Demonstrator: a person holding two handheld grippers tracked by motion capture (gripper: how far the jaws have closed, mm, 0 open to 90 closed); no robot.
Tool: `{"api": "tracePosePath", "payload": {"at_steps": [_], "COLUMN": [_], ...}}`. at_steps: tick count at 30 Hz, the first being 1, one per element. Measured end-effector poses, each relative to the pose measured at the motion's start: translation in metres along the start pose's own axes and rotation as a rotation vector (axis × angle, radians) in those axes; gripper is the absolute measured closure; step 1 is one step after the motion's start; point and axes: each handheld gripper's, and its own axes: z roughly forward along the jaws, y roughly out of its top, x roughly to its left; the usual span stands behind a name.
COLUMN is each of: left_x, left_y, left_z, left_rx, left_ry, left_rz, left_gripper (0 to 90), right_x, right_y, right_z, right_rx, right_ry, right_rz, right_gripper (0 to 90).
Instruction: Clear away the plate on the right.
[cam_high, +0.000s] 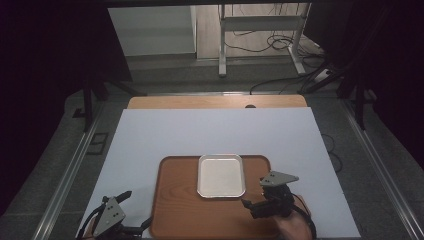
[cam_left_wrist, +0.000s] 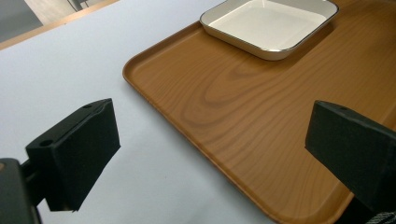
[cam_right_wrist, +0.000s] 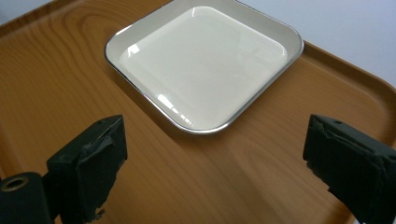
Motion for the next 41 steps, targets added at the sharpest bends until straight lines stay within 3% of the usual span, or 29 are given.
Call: {"api": "tracePosePath", "payload": {"at_steps": [25,41], "left_x": [0.000,0.000], "left_y": [0.000,0.000], "left_z": [0.000,0.000], "left_rx": [-0.001,0.001], "left_ry": [-0.002,-0.002], "left_rz": [0.001,0.003], "left_gripper": [2.6,2.6], "right_x": [-0.016,-0.028], "right_y": [-0.031,-0.054], "right_z": [-0.039,-0.054], "right_rx": [-0.040,-0.020], "right_ry": [-0.076,-0.098], "right_rz": [0.045,0.102], "right_gripper": [0.7,0.4]}}
